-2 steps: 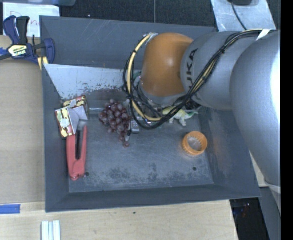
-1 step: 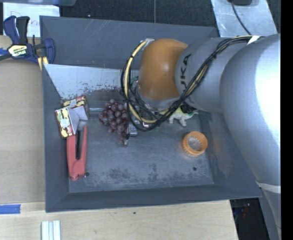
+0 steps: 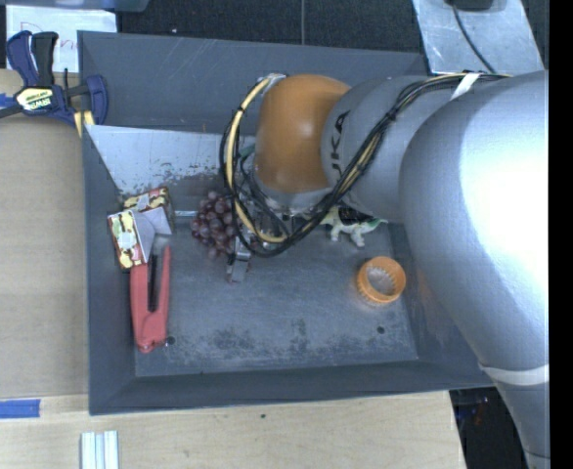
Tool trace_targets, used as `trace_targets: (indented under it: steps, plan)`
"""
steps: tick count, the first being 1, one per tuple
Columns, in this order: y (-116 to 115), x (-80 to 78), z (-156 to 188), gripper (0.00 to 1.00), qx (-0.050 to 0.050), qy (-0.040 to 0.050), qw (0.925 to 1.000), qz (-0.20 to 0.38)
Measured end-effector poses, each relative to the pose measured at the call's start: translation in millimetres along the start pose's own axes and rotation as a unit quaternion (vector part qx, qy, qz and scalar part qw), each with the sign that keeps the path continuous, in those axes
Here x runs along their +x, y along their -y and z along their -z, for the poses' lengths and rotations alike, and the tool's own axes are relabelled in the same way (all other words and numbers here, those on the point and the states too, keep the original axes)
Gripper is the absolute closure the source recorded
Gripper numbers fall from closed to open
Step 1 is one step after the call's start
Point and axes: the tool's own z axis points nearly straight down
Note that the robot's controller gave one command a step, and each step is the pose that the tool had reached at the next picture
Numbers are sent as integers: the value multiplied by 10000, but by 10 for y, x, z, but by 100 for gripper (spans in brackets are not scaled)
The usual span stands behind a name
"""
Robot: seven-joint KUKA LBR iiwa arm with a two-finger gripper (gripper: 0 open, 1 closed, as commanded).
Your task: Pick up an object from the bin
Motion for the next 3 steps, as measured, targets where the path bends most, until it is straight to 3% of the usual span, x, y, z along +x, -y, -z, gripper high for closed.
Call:
trace_targets:
  steps: [1, 2, 3]
  plan:
    - [-70, 174, 16, 100, -14, 2, 10000, 82]
    - [-70, 174, 17, 100, -13, 2, 10000, 83]
    - [-53, 203, 258, 100, 5, -48, 10000, 83]
